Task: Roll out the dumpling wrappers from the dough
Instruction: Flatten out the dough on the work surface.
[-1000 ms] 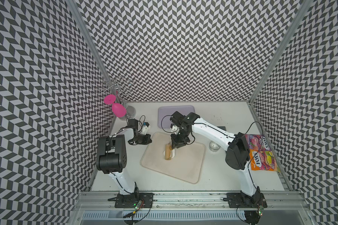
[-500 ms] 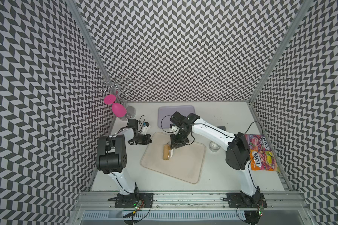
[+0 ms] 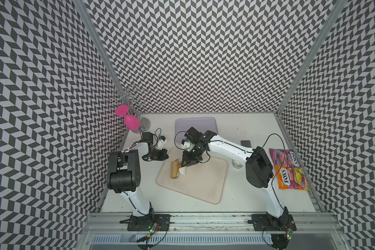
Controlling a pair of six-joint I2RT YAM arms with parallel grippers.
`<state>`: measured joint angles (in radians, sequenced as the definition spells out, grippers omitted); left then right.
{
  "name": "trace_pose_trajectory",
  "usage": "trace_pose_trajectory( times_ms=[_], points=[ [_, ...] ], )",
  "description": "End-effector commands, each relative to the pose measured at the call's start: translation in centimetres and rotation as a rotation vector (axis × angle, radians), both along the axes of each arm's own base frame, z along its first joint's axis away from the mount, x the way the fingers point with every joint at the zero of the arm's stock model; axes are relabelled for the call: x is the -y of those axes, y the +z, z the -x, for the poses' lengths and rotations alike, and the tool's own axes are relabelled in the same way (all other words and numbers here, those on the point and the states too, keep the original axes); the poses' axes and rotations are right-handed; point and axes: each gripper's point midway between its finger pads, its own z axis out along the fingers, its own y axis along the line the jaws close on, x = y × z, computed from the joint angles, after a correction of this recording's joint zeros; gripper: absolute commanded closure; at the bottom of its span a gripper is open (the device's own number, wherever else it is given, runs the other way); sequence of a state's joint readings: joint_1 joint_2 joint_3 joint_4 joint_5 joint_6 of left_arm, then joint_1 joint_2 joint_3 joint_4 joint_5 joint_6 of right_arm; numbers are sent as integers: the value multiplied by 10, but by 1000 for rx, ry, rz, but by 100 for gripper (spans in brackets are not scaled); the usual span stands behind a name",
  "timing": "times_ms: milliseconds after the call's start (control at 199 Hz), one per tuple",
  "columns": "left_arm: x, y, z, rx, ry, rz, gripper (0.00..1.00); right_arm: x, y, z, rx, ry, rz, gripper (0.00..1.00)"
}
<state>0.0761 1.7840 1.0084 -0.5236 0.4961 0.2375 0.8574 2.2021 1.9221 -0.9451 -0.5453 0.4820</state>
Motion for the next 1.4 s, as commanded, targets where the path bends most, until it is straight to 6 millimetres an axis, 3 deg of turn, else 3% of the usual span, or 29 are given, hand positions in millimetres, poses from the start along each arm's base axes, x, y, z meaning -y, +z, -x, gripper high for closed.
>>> trace_pose_trajectory(
  times_ms=[0, 101, 216, 342, 497, 693, 925, 1397],
  points=[
    [7, -18, 23, -103, -2, 21, 100, 36, -61, 10, -59, -34, 241, 100],
    [7, -18, 22, -102, 0, 19, 100, 16, -30, 4, -16, 9, 138, 100],
    [7, -18, 22, -101, -1, 18, 100, -6, 24, -8, 92, 46, 31, 100],
    [7, -18, 23, -103, 0, 17, 100, -9, 76, -13, 156, 46, -44, 100],
    [6, -18, 23, -105, 2, 17, 100, 3, 104, -11, 168, 37, -82, 100],
    [6, -18, 22, -101, 1, 17, 100, 40, 102, -16, 201, -32, 23, 100],
    [7, -18, 22, -102, 0, 21, 100, 64, 110, -20, 272, -53, 123, 100],
    [7, -18, 22, -102, 0, 22, 100, 65, 55, -7, 217, 8, 268, 100]
  ],
)
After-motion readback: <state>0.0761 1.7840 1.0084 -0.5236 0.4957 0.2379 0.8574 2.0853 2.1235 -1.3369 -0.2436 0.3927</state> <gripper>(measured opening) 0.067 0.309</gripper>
